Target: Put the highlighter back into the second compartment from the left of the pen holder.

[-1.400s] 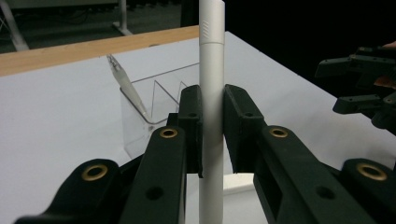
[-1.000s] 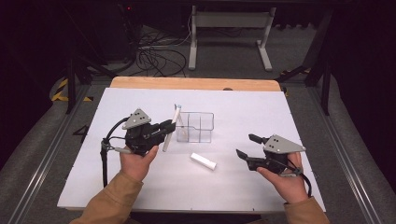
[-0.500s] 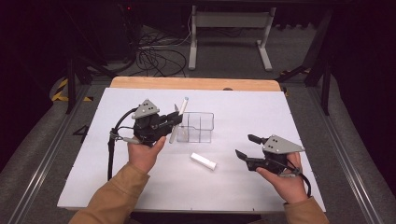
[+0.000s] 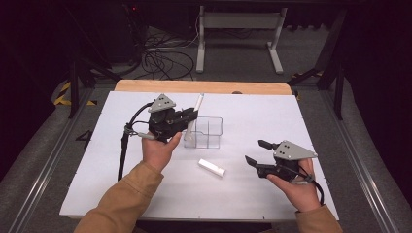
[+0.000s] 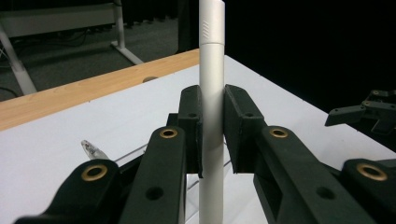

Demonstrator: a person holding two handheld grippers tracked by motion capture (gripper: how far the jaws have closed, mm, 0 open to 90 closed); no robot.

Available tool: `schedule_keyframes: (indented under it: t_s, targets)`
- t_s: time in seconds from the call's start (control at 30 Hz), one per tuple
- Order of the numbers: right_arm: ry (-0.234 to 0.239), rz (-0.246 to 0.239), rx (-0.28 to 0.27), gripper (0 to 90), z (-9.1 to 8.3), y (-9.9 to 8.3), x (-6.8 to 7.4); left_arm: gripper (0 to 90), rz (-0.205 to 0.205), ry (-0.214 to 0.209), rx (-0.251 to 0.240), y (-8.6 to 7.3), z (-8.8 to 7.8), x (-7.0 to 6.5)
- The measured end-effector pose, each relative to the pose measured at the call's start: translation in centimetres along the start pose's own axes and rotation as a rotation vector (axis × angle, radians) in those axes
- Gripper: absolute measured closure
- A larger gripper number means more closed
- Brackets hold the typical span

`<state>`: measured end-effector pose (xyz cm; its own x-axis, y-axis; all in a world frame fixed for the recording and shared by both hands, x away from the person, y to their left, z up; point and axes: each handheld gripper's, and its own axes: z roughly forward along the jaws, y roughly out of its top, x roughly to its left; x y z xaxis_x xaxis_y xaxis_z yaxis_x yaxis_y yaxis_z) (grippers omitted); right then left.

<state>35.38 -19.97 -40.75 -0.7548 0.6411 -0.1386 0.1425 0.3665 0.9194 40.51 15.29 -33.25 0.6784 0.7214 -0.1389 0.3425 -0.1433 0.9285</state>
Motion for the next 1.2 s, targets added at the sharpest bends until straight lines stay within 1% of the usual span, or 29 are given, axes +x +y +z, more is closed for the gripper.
schedule_keyframes:
  t_s: [0.03, 0.1, 0.27, 0.53, 0.7, 0.77, 0.83, 1.0, 1.1, 1.13, 1.2]
  targets:
    - [0.000, 0.001, 0.001, 29.9, 0.0, 0.0, 0.0, 78.4, -0.005, 0.000, 0.002, 0.1, 0.2, 0.0]
    - [0.000, 0.000, 0.002, 29.9, 0.0, 0.0, 0.0, 78.4, 0.001, 0.004, 0.005, 0.2, 0.6, 0.2]
    - [0.000, 0.000, 0.001, 29.9, 0.1, 0.0, 0.0, 78.4, -0.015, -0.003, 0.001, 0.5, 1.4, 0.3]
    - [0.002, 0.002, 0.001, 29.9, 0.1, -0.1, -0.1, 78.4, -0.016, 0.002, -0.001, 0.9, 2.7, 0.8]
    - [0.001, 0.005, -0.001, 29.9, 0.0, -0.1, -0.1, 78.4, -0.034, -0.010, -0.005, 0.8, 3.7, 1.2]
    - [0.003, 0.005, -0.002, 29.9, 0.0, -0.1, -0.1, 78.5, -0.041, -0.007, -0.005, 0.8, 4.1, 1.3]
    - [0.004, 0.005, -0.002, 29.9, 0.0, -0.1, -0.1, 78.4, -0.030, -0.001, -0.011, 0.8, 4.5, 1.4]
    - [0.005, 0.004, -0.001, 29.9, 0.0, -0.1, -0.1, 78.4, -0.025, 0.008, -0.024, 0.7, 5.3, 1.3]
    - [0.005, 0.005, -0.002, 29.9, 0.0, -0.1, -0.1, 78.3, -0.007, 0.022, -0.026, 0.6, 5.8, 1.2]
    - [0.005, 0.005, -0.003, 29.9, 0.0, -0.1, -0.1, 78.3, -0.013, 0.021, -0.027, 0.5, 6.0, 1.2]
    - [0.004, 0.005, -0.004, 29.9, 0.0, -0.1, -0.1, 78.3, -0.006, 0.028, -0.036, 0.5, 6.2, 1.2]
